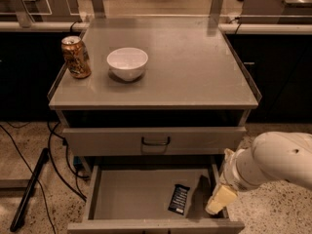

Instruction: Pick rxbar blueberry from middle drawer and place on counter

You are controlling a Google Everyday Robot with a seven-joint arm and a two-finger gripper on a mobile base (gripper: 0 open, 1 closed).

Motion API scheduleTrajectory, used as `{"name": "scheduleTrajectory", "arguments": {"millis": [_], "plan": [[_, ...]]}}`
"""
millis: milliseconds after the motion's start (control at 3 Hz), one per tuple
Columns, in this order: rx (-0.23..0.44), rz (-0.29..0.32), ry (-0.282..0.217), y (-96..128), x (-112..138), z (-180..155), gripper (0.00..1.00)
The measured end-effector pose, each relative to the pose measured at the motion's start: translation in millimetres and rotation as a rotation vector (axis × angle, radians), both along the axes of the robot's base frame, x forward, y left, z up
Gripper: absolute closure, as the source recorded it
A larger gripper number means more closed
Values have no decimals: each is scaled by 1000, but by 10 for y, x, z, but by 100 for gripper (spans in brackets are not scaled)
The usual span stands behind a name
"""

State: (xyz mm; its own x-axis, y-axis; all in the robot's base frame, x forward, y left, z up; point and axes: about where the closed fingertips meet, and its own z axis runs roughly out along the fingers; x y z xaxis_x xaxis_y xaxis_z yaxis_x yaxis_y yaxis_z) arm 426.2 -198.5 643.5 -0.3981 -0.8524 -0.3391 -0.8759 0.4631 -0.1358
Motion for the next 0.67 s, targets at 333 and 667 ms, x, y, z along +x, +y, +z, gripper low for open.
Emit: {"name": "scheduleTrajectory", "arguments": {"millis": [333,667], "plan": [[25,12,-17,116,65,-249,0],[53,32,1,268,102,-648,0]]}}
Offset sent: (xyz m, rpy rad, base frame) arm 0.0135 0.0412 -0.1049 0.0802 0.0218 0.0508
